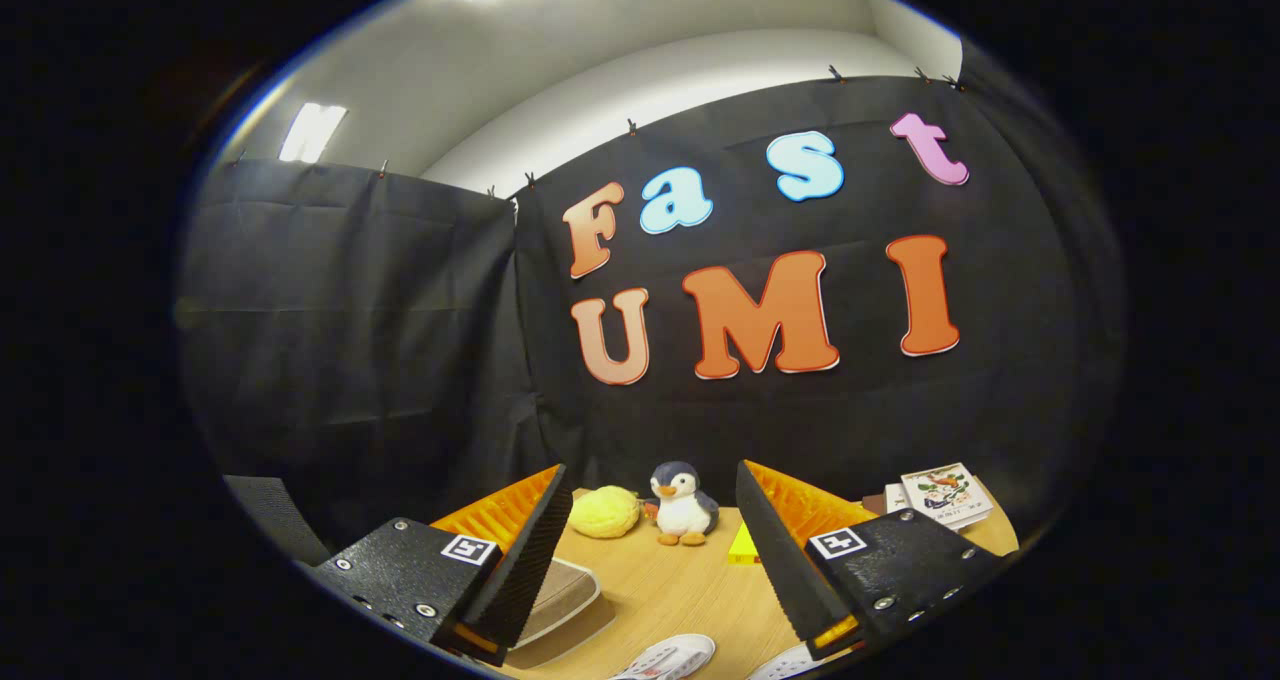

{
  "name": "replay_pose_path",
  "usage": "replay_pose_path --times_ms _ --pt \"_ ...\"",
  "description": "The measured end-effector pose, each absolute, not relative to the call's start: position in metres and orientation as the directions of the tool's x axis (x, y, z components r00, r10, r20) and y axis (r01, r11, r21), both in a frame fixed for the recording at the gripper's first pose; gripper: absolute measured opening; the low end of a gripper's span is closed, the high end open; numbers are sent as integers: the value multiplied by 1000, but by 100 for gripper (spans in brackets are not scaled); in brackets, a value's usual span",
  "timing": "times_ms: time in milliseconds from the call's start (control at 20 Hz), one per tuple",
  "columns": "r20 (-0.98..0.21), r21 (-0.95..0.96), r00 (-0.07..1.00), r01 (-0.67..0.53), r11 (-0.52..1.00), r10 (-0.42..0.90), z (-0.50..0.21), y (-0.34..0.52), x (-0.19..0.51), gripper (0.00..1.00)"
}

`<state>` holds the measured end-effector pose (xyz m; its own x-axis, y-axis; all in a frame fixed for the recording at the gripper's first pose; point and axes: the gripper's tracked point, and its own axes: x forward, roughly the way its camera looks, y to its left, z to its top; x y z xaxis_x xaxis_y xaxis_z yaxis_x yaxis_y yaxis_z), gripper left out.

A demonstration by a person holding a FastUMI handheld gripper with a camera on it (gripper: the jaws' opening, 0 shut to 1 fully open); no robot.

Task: Open the storage box then place both shoes into the box .Put the left shoe in first, then the right shoe, with the right side of both shoes facing outward in a uniform manner.

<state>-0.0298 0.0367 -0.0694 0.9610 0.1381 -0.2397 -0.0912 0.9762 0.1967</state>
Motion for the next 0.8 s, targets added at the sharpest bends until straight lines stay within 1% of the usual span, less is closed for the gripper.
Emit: replay_pose_path --times_ms 100,200,350,600,800 --pt "-293 245 935 -128 961 199 -91 57 -36 98" --pt "-349 335 896 -154 929 275 -118 80 -43 97" --pt "-431 443 822 -166 881 371 -157 106 -53 96" --pt "-540 564 690 -130 815 483 -214 141 -69 95" --pt "-577 681 565 -66 730 590 -254 175 -86 92"
